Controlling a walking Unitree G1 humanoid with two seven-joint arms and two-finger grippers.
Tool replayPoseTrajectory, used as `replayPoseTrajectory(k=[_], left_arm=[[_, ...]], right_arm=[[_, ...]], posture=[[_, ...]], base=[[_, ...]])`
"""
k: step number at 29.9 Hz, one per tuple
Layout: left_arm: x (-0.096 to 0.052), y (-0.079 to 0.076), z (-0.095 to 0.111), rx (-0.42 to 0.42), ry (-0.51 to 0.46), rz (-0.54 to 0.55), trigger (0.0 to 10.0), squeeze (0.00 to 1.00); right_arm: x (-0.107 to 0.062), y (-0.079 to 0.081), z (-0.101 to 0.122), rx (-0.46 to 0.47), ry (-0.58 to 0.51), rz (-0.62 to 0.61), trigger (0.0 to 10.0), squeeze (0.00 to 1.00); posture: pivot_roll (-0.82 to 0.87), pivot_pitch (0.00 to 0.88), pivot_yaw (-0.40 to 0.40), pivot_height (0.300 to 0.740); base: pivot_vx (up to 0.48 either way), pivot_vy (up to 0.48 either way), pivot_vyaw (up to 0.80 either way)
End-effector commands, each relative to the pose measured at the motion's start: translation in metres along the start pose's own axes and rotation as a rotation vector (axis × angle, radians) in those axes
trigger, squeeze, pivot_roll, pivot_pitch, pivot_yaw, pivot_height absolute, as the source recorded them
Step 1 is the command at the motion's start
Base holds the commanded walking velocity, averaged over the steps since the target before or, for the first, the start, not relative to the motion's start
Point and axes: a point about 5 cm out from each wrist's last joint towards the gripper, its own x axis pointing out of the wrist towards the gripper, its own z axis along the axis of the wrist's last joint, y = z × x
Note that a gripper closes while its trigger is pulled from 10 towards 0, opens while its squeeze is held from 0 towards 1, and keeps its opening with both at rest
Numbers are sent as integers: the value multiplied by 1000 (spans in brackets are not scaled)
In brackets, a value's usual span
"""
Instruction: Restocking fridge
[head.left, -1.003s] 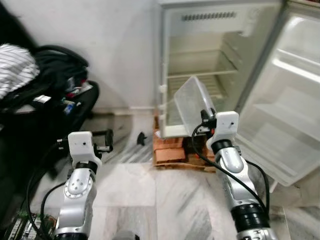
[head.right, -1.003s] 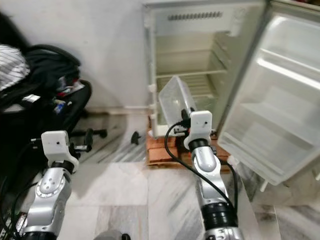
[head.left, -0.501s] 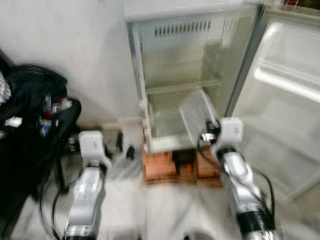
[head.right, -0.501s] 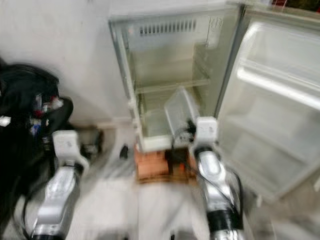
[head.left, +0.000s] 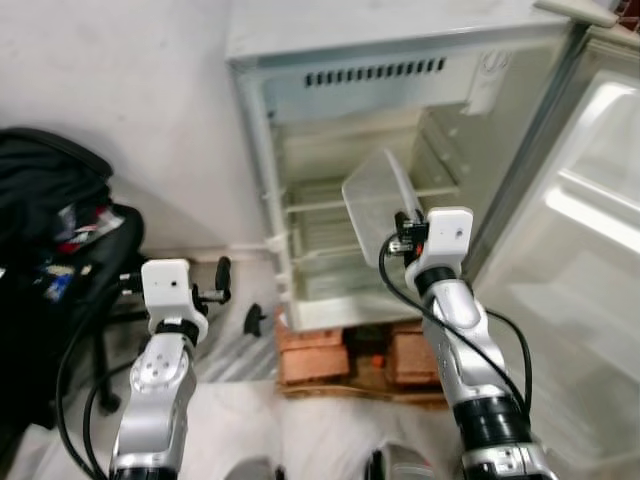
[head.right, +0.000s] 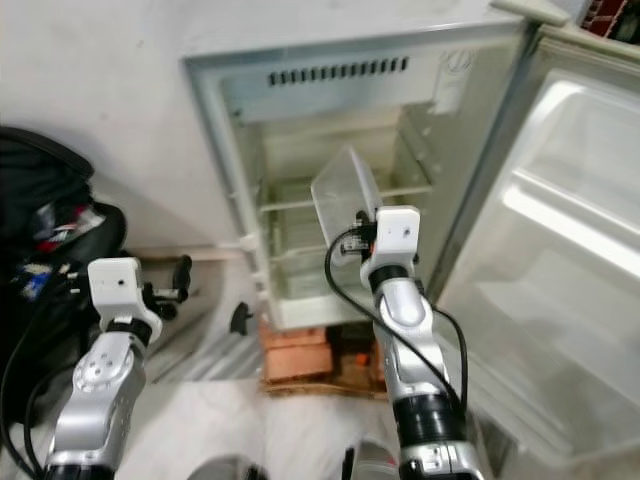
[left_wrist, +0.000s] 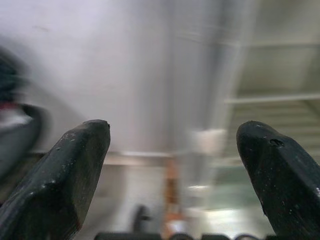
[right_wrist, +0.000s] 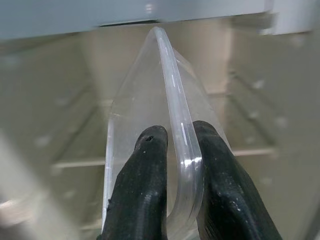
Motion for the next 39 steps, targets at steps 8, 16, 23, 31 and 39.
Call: replayPoseTrajectory(k=[8, 16, 23, 31, 39], left_arm=[[-7, 7, -2, 11, 35, 31, 10000, 0], [-10, 10, -5, 2, 67, 62, 10000, 0], [-23, 13, 0, -19, 51, 21, 10000, 0], [-47, 9, 1, -24, 23, -53, 10000, 0], [-44, 9, 5, -26, 16, -66, 10000, 0]], right_arm=[[-14, 6, -20, 40, 109, 24, 10000, 0], [-20, 7, -35, 91, 196, 28, 10000, 0], [-31, -6, -32, 111, 188, -22, 10000, 0], [-52, -22, -36, 92, 203, -59, 10000, 0], [-48, -16, -32, 88, 197, -43, 10000, 0]], posture=[[111, 85, 29, 740], [116, 89, 25, 740], [122, 92, 25, 740], [115, 99, 27, 740], [115, 92, 22, 740]], base=[[0, 0, 0], [0, 0, 0], [0, 0, 0], [0, 0, 0], [0, 328, 0]])
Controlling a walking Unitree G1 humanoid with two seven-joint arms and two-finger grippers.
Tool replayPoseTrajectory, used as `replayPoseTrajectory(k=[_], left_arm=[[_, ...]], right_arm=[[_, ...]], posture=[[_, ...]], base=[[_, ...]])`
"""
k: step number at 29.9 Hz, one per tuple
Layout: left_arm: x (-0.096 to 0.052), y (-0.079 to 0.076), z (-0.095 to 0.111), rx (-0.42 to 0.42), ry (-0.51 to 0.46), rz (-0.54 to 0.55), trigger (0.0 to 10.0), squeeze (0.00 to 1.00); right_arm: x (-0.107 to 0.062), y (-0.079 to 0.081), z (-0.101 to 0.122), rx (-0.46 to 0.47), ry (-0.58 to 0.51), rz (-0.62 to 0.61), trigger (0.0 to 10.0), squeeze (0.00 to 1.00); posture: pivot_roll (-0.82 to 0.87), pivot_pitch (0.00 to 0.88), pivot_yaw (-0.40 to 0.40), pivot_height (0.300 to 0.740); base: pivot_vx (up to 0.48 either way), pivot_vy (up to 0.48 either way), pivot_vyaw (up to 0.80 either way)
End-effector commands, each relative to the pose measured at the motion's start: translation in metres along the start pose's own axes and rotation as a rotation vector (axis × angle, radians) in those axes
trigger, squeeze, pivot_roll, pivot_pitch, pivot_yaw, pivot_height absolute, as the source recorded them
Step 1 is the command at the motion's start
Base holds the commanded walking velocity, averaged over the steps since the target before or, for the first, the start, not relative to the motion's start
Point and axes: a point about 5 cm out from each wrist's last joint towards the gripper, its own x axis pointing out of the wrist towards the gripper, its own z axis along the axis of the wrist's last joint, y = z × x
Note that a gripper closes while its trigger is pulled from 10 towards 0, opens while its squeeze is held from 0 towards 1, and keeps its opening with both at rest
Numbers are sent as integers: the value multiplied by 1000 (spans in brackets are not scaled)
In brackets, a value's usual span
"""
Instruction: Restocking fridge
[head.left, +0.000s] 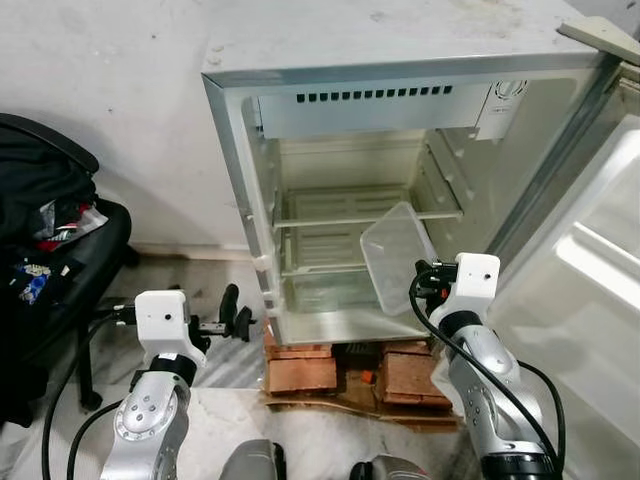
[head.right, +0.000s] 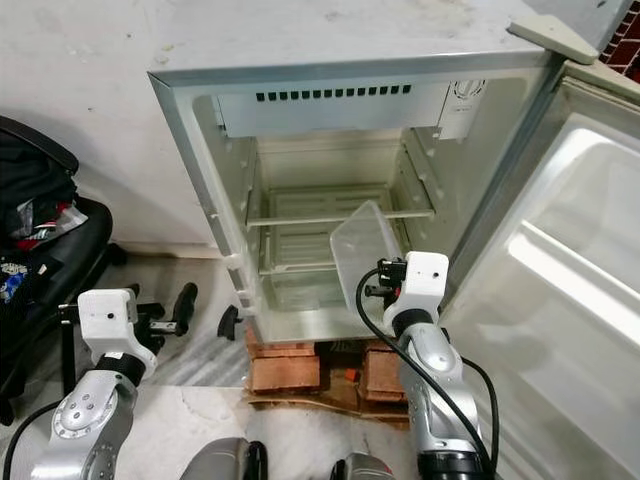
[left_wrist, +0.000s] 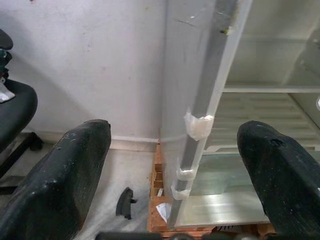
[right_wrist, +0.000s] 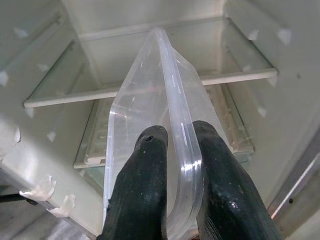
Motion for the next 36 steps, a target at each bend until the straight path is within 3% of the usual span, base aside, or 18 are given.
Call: replayPoseTrajectory(k=[1, 9, 13, 25, 36], left_arm=[[-1, 1, 2, 13, -1, -4, 10000, 0], [2, 2, 3, 33, -13, -11, 10000, 0], [4, -2, 6, 66, -31, -39, 10000, 0], [5, -5, 6, 44, -35, -68, 10000, 0], [3, -6, 5, 33, -33, -71, 10000, 0]], right_arm=[[1, 6, 5, 0, -11, 15, 10000, 0], [6, 4, 9, -11, -40, 1, 10000, 0], [8, 3, 12, -14, -51, -10, 10000, 0], [10, -11, 19, -35, -93, -107, 10000, 0], [12, -15, 20, -49, -105, -119, 10000, 0]], posture=[[116, 92, 22, 740], [118, 89, 23, 740], [119, 87, 23, 740], [117, 87, 30, 740], [119, 93, 24, 740]], base=[[0, 480, 0], [0, 452, 0], [0, 0, 0], [0, 0, 0], [333, 0, 0]])
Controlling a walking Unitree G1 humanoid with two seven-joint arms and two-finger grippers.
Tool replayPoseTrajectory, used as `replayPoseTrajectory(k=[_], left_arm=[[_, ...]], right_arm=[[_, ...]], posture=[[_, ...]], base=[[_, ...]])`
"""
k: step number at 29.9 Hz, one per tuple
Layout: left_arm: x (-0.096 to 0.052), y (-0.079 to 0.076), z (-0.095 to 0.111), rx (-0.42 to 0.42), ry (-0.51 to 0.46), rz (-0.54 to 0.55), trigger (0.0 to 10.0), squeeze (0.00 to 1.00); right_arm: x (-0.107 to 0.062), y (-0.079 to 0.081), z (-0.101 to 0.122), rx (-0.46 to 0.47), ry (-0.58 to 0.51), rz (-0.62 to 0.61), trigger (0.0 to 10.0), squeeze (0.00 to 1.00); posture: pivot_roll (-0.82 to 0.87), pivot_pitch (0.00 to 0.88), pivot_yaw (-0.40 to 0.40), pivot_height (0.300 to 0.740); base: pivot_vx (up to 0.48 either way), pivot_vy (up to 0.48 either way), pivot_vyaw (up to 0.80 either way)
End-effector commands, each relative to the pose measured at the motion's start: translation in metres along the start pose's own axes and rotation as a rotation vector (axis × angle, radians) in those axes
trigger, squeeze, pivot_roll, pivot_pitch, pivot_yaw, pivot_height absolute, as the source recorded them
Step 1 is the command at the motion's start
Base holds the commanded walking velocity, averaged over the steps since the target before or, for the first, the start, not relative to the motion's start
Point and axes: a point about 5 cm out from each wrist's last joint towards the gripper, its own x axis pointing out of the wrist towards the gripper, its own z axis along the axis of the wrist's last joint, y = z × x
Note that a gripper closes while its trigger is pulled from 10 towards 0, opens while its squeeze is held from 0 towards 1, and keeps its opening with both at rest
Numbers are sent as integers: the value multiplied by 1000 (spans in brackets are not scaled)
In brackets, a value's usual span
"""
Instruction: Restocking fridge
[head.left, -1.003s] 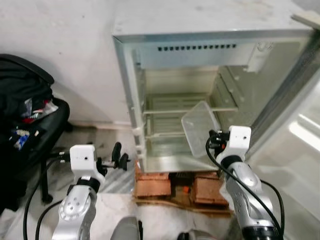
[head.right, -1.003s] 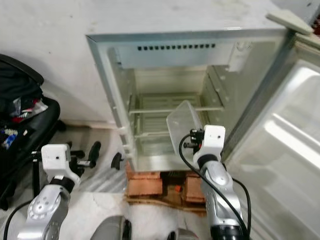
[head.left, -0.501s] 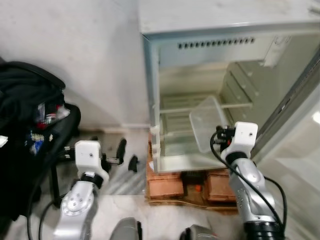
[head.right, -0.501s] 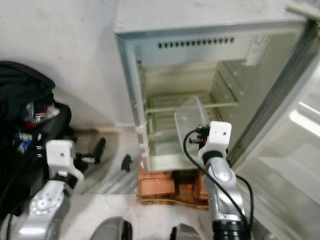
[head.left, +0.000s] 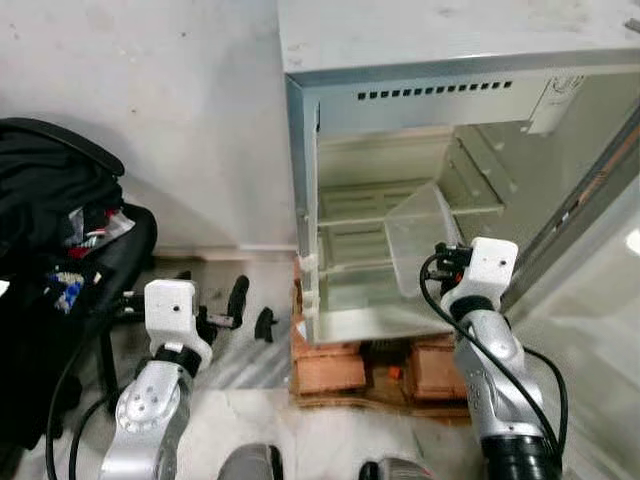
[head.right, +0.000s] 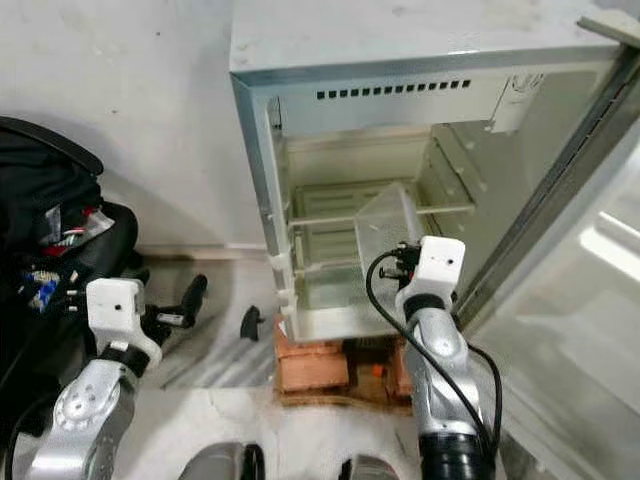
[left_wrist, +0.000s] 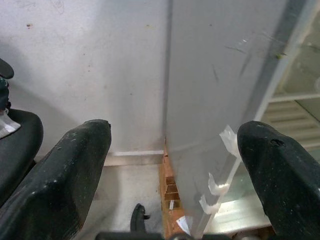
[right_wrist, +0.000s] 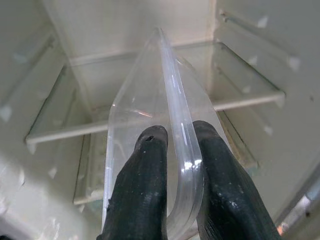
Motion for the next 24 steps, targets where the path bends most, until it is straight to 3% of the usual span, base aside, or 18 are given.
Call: replayPoseTrajectory(k=[1, 9, 24], left_arm=[[-3, 3, -1, 1, 8, 12, 10000, 0], [-7, 5, -1, 5, -1, 45, 10000, 0], [-11, 9, 1, 36, -13, 112, 10000, 0]], right_arm=[[3, 2, 3, 0, -14, 7, 10000, 0], [5, 2, 3, -13, -18, 7, 10000, 0], [9, 9, -4, -1, 28, 77, 10000, 0]], posture=[[119, 94, 24, 740], [118, 97, 25, 740], [129, 100, 19, 740]], base=[[341, 0, 0], [319, 0, 0], [0, 0, 0]])
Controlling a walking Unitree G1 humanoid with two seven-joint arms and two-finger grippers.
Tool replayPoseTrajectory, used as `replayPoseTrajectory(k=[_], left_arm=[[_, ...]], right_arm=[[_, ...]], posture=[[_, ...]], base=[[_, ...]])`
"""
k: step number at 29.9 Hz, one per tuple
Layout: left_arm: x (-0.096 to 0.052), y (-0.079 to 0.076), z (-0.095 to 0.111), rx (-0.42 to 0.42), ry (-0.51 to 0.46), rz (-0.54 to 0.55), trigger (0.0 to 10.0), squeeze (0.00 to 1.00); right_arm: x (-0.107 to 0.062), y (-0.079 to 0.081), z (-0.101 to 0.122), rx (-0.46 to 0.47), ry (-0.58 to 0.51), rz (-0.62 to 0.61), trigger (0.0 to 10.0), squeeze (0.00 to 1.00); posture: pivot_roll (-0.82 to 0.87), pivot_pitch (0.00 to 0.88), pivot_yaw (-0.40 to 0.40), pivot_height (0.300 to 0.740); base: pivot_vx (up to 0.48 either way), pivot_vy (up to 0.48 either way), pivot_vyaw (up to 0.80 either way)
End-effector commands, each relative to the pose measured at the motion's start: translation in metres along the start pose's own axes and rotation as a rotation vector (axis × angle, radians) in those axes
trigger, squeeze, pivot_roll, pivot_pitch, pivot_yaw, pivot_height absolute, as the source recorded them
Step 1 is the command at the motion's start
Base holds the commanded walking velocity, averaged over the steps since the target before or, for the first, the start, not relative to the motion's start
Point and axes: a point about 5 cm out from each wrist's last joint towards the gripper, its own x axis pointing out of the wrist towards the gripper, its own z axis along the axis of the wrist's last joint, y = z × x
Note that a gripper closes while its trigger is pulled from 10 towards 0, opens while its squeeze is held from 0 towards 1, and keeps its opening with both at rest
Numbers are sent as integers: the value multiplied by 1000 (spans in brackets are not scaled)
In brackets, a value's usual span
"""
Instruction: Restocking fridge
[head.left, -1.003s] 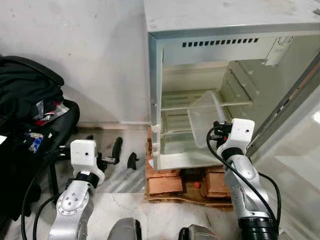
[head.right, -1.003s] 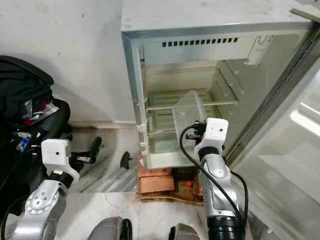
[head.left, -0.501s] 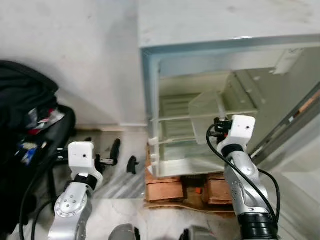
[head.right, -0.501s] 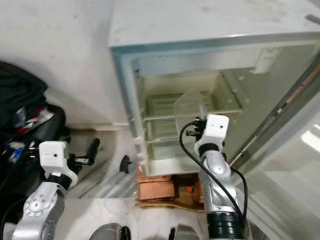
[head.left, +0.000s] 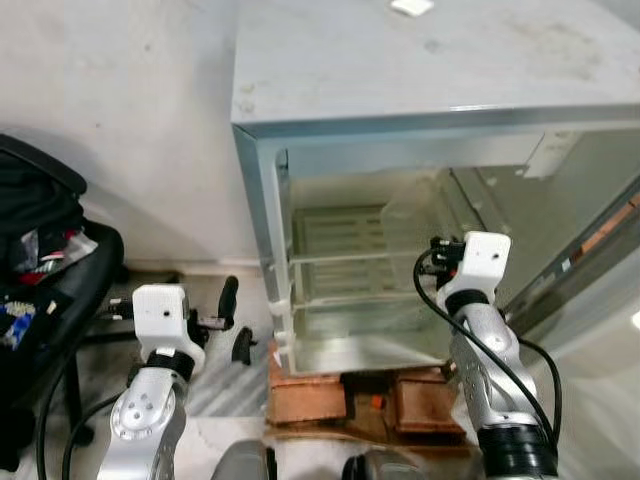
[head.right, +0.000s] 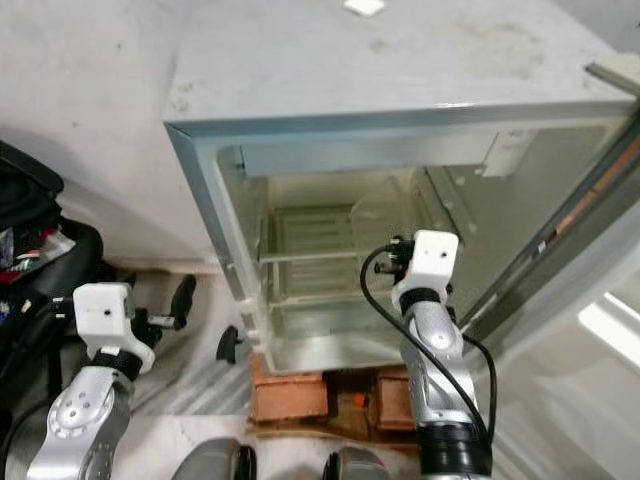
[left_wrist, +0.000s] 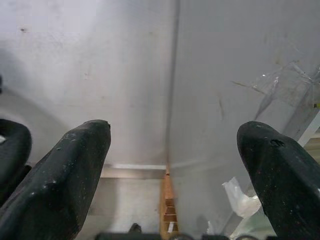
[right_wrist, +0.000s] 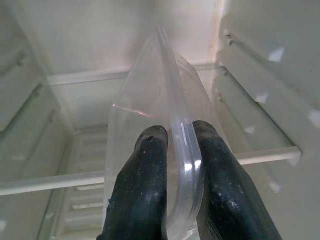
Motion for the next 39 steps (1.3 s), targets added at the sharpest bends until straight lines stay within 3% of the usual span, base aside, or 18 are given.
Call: replayPoseTrajectory(k=[1, 5, 9, 16, 22, 23, 29, 37, 38, 39], left_arm=[[-3, 4, 2, 27, -5, 42, 10000, 0], [-7, 8, 1, 26, 9, 54, 10000, 0], [-19, 6, -10, -10, 75, -40, 10000, 0], [-30, 15, -17, 0, 116, -13, 10000, 0], [-36, 18, -16, 25, 133, 31, 10000, 0], [-38, 19, -15, 30, 131, 35, 10000, 0], [-40, 21, -12, 37, 119, 45, 10000, 0], [-38, 16, -8, 50, 106, 41, 10000, 0], [-38, 15, -8, 47, 106, 44, 10000, 0], [-38, 15, -8, 46, 106, 45, 10000, 0]], right_arm=[[2, 6, -7, 19, 52, 57, 10000, 0], [10, 22, -11, 73, 94, 128, 10000, 0], [27, 36, -19, 160, 137, 135, 10000, 0], [41, 49, -21, 244, 173, 131, 10000, 0], [61, 71, -11, 353, 187, 98, 10000, 0], [69, 90, -4, 440, 208, 82, 10000, 0], [70, 105, -6, 472, 239, 73, 10000, 0], [68, 118, -13, 659, 326, -42, 10000, 0], [66, 123, -15, 705, 342, -39, 10000, 1000], [66, 126, -15, 720, 347, -33, 10000, 1000]], posture=[[129, 100, 19, 740], [156, 108, 21, 740], [200, 118, 23, 740], [244, 136, 7, 740], [294, 150, -6, 740], [312, 154, -11, 740], [320, 157, -13, 740], [339, 164, -32, 740], [337, 168, -40, 740], [337, 168, -41, 740]], base=[[0, 0, 0], [0, 0, 0], [0, 0, 0], [0, 0, 0], [0, 0, 0], [0, 0, 0], [0, 0, 0], [0, 0, 0], [0, 0, 0], [0, 0, 0]])
